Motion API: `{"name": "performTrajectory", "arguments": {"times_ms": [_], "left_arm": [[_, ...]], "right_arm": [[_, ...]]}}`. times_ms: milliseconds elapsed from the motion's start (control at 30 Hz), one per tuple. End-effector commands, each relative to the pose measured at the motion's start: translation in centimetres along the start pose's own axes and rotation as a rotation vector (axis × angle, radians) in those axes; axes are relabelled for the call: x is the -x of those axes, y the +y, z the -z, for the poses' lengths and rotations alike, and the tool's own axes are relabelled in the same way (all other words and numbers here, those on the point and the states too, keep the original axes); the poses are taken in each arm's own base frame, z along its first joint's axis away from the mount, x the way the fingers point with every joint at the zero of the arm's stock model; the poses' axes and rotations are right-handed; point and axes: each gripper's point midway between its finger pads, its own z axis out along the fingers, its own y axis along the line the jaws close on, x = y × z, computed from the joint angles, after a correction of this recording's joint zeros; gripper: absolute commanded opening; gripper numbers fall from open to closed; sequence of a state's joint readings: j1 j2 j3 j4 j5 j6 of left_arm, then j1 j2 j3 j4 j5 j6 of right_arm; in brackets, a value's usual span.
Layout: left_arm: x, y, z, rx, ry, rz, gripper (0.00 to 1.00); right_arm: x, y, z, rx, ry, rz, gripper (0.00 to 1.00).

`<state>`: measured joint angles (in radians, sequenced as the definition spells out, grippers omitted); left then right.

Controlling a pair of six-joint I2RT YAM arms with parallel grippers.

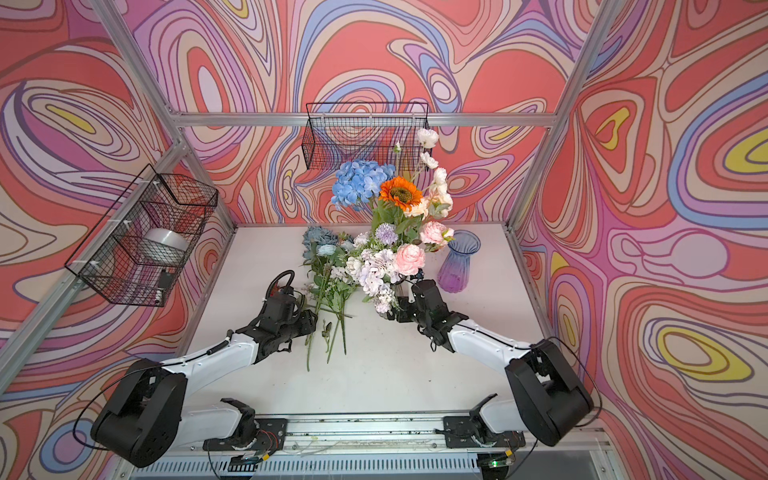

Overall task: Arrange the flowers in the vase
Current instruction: 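Grasp a pale blue rose stem with the left gripper while the right draws back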

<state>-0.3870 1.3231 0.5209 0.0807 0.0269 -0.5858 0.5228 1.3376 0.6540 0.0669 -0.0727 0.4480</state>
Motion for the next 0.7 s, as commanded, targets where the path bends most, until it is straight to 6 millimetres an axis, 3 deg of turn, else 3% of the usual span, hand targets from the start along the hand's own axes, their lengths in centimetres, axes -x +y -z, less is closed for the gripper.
{"name": "performTrajectory", "arguments": {"times_ms": [0,233,367,533,667], "left_arm": [[1.6,-1.8,-0.5,-0.047,-0.032,-0.034,0.46],[1.8,-1.8,-1.9,-0.025,-0.019,-0.061,0.14],[2.0,-2.0,-2.0,-0.022,-0.017,-0.065,0.01],[2.5,-2.8,-0.7,-0.06,-0.027,-0.03,0.0],[3.8,-3.6,1.5,-0.104,-0.086,0.025,0.0]], "right_arm": [[0.1,-0.5,2.0,-0.027,-0.018,0.002,0.92],[0.6,-1.2,5.3,-0.079,-0.06,0.012,0.92],[1.7,-0.8,6.3,-0.078,-0.092,0.02,0.92],[2.9,0.1,7.3,-0.051,-0.117,0.028,0.93],[3.7,0.4,8.1,-0.048,-0.14,0.03,0.93]]}}
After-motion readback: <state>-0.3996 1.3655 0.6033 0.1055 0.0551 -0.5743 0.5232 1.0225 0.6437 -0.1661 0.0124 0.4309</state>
